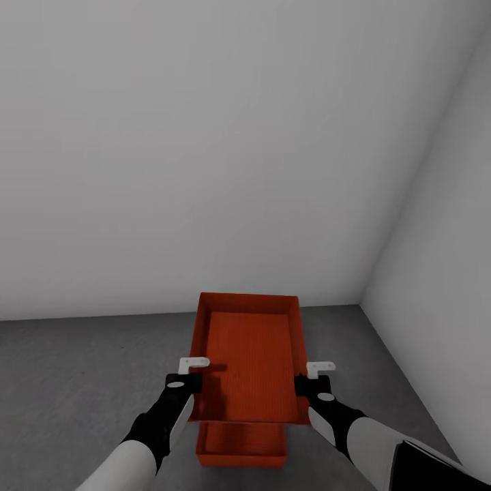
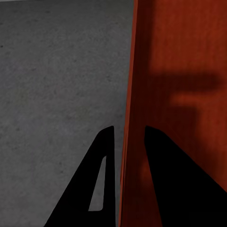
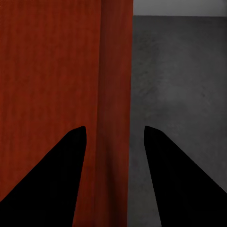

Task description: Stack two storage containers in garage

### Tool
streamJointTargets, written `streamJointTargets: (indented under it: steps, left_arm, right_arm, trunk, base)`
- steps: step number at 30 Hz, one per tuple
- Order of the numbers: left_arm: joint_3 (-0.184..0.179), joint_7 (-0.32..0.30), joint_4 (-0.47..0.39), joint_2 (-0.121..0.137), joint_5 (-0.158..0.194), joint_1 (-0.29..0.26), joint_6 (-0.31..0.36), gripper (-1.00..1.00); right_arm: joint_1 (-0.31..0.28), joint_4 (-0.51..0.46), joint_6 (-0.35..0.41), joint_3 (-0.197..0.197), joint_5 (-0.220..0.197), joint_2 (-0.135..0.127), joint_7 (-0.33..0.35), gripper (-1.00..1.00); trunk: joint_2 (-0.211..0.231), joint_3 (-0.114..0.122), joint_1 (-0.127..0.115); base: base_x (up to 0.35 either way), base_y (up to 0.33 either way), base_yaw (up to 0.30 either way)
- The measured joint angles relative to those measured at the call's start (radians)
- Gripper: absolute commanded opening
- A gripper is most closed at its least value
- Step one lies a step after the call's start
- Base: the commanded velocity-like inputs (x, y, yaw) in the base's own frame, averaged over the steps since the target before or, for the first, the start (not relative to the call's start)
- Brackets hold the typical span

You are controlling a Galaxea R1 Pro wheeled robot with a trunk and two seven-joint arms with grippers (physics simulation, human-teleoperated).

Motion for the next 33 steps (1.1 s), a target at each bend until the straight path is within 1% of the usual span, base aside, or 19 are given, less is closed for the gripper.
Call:
streamJointTargets:
  steps: [17, 24, 33]
  left_arm:
    - [0.0, 0.001, 0.0, -0.001, -0.001, 0.0, 0.0, -1.0]
    - [0.001, 0.001, -0.001, -0.001, -0.001, 0.0, 0.0, -1.0]
    - [0.001, 0.001, 0.0, -0.001, 0.0, 0.0, 0.0, -1.0]
  right_arm:
    - [0.0, -0.001, 0.0, 0.0, 0.0, -0.001, 0.0, -1.0]
    - [0.0, -0.002, 0.0, 0.001, 0.0, -0.001, 0.0, -1.0]
    - [0.0, -0.001, 0.0, 0.001, -0.001, 0.0, 0.0, -1.0]
  trunk:
    - [-0.119, -0.053, 0.065]
    - [-0.119, -0.053, 0.065]
    - [-0.182, -0.082, 0.1]
  base:
    - [0.0, 0.0, 0.0]
    - [0.0, 0.0, 0.0]
    - [0.0, 0.0, 0.0]
